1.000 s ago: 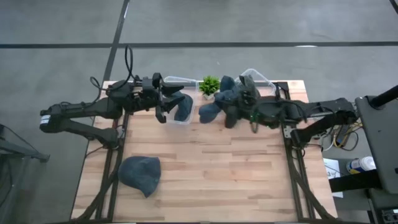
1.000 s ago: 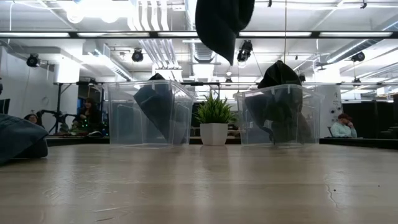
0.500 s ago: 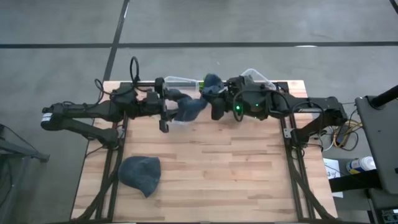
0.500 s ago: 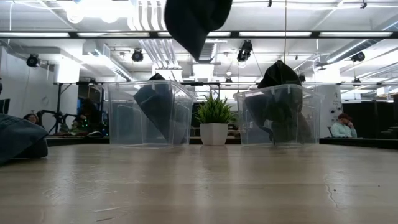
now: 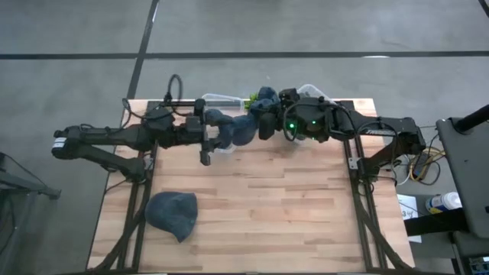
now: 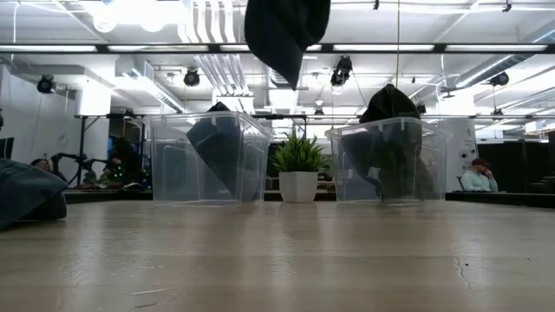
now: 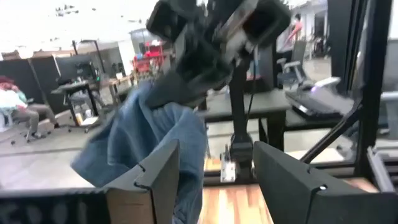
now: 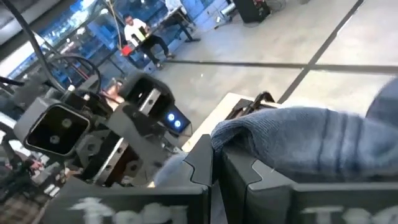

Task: Pick & Place hat
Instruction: Put the right blue cap in the left transparent bin

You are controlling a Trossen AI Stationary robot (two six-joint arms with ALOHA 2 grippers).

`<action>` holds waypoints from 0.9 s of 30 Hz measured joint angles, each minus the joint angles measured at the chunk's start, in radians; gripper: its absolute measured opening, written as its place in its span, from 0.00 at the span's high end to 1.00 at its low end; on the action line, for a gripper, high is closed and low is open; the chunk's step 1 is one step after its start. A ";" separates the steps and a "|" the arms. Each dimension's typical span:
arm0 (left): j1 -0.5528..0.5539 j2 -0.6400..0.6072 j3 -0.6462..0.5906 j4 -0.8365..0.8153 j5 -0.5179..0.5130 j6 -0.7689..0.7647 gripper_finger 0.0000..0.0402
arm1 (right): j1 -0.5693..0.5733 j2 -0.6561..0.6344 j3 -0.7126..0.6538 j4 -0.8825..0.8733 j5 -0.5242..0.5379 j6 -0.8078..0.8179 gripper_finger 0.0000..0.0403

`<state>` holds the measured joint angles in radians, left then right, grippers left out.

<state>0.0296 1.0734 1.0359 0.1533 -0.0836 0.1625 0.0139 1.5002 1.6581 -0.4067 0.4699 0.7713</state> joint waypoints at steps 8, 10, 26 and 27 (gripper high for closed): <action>0.000 0.059 0.012 0.006 -0.091 0.011 0.51 | 0.001 0.061 0.006 0.034 -0.062 0.033 0.98; -0.001 0.074 0.020 -0.015 -0.091 0.011 0.51 | 0.001 0.076 0.006 0.063 -0.087 0.037 0.98; 0.001 0.102 0.108 -0.272 -0.257 -0.070 0.55 | 0.001 0.077 0.006 0.102 -0.143 0.033 0.98; 0.001 0.102 0.113 -0.284 -0.261 -0.081 0.58 | 0.001 0.078 0.006 0.102 -0.149 0.033 0.98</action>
<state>0.0306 1.1755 1.1491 -0.1304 -0.3444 0.0818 0.0147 1.5780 1.6646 -0.3051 0.3208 0.8044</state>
